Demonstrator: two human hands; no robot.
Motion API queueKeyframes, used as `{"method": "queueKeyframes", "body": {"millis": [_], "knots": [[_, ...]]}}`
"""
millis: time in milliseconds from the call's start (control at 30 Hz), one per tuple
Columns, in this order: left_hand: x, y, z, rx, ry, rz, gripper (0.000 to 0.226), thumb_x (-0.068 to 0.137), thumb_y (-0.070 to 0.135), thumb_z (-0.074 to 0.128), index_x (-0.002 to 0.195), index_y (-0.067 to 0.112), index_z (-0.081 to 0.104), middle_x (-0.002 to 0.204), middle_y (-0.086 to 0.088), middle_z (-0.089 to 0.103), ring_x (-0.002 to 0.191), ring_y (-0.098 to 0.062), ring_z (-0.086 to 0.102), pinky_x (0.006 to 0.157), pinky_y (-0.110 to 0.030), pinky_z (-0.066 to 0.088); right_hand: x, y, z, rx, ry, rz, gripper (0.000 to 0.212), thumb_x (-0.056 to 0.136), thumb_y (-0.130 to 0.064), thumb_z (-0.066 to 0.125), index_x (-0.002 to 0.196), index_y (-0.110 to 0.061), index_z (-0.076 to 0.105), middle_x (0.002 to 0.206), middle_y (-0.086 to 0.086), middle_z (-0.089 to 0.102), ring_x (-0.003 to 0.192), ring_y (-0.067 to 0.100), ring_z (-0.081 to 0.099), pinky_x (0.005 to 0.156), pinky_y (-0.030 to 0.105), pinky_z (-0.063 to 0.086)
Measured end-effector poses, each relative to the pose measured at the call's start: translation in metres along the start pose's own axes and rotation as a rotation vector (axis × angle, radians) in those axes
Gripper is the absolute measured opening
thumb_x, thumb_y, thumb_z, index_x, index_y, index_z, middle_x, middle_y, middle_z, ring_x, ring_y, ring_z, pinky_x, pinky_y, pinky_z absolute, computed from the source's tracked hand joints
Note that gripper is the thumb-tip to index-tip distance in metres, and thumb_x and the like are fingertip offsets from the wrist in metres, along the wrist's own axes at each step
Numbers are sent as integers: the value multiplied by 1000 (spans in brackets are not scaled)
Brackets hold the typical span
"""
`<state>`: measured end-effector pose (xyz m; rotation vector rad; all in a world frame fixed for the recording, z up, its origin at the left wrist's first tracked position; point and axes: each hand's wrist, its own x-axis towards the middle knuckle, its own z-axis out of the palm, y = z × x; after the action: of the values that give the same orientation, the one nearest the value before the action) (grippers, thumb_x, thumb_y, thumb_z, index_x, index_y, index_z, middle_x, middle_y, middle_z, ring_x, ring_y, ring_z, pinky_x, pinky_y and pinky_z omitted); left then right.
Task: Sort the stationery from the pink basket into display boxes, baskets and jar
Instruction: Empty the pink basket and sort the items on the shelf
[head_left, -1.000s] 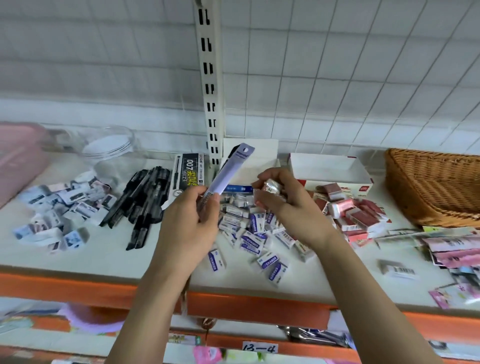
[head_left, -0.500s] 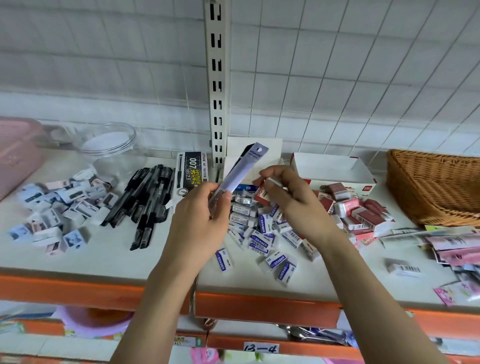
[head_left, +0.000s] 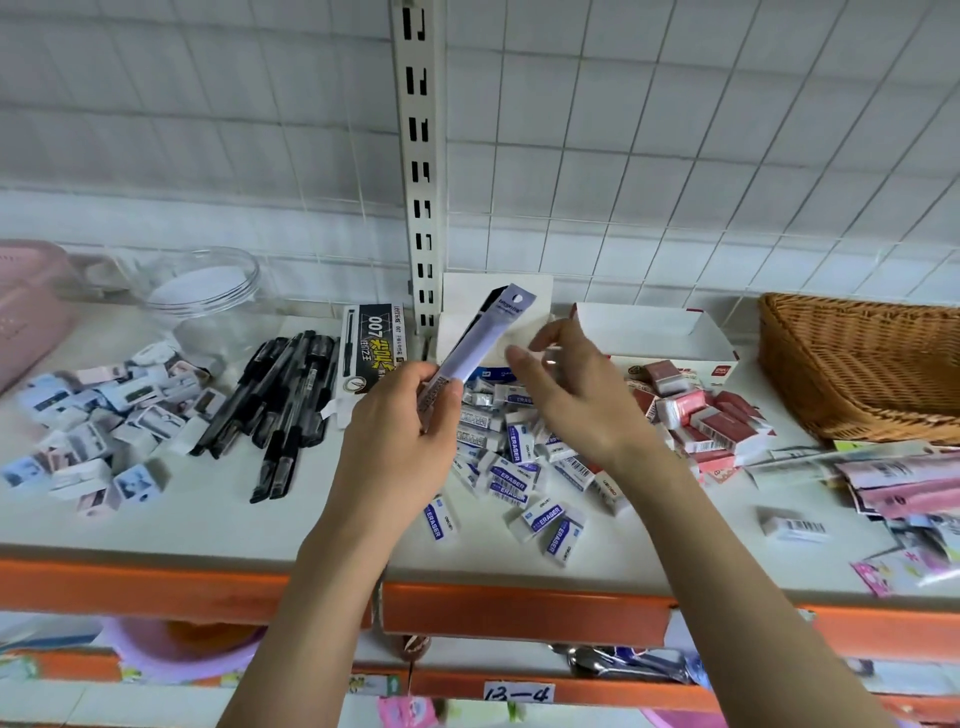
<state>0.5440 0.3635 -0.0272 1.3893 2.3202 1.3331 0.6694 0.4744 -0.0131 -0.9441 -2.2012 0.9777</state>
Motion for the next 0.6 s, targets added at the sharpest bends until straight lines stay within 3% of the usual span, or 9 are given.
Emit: {"method": "queueKeyframes", "body": {"millis": [67, 100, 167, 233, 300, 367, 433, 533, 600], "knots": [[0, -1, 0, 7, 8, -7, 30, 94, 34, 49, 115, 15, 56, 75, 10, 52, 59, -1, 49, 48, -12, 35, 3, 0, 3, -14, -71, 4, 26, 98, -42, 37, 114, -23, 42, 114, 1, 51, 91, 3, 55, 76, 26, 40], [0, -2, 0, 6, 8, -12, 28, 94, 34, 49, 114, 15, 56, 74, 9, 53, 59, -2, 49, 47, -13, 33, 3, 0, 2, 17, -80, 11, 22, 99, -35, 35, 117, -24, 41, 114, 0, 48, 93, 5, 52, 75, 24, 37], [-1, -3, 0, 7, 11, -17, 24, 94, 34, 49, 109, 16, 57, 72, 8, 54, 57, -5, 50, 47, -17, 31, 2, 5, -6, 45, -29, -9, 24, 98, -18, 35, 122, -22, 38, 102, 1, 51, 86, 11, 50, 68, 25, 35], [-1, -2, 0, 11, 15, -12, 22, 94, 33, 49, 107, 17, 57, 72, 7, 55, 57, -5, 50, 46, -16, 31, -3, 11, -20, 43, 45, -13, 29, 96, -10, 39, 124, -18, 37, 85, 4, 60, 71, 13, 54, 64, 31, 44], [-1, 5, 4, 7, 17, 2, 17, 94, 32, 50, 104, 19, 56, 73, 8, 56, 58, -5, 52, 45, -15, 33, -11, 19, -38, 41, 141, 5, 22, 95, -17, 52, 115, -19, 42, 70, -3, 63, 61, 11, 59, 61, 32, 50], [-2, 15, 11, -10, 3, 11, 11, 94, 31, 50, 97, 21, 53, 70, 6, 56, 56, -7, 52, 45, -16, 34, -22, 29, -58, -38, 265, 35, 11, 89, -28, 61, 91, -20, 54, 64, -6, 62, 56, 5, 57, 55, 20, 44], [-3, 29, 23, -32, -27, 24, 14, 94, 32, 50, 95, 19, 55, 67, 5, 55, 53, -8, 50, 45, -19, 34, -37, 41, -78, -146, 325, 70, 20, 87, -30, 62, 69, -23, 58, 57, -9, 59, 55, 6, 52, 49, 18, 36], [-9, 52, 48, -15, -48, 76, 26, 93, 38, 49, 95, 14, 58, 64, 8, 52, 53, -4, 49, 45, -17, 34, -63, 62, -99, -225, 265, 80, 23, 89, -24, 61, 67, -25, 63, 56, -10, 58, 55, 7, 52, 54, 26, 38], [-14, 67, 64, 14, -71, 90, 36, 88, 47, 50, 92, 12, 56, 67, 2, 53, 59, -9, 52, 48, -18, 35, -81, 75, -111, -271, 211, 69, 24, 89, -22, 63, 66, -30, 61, 52, -16, 53, 54, 1, 51, 53, 18, 36]]}}
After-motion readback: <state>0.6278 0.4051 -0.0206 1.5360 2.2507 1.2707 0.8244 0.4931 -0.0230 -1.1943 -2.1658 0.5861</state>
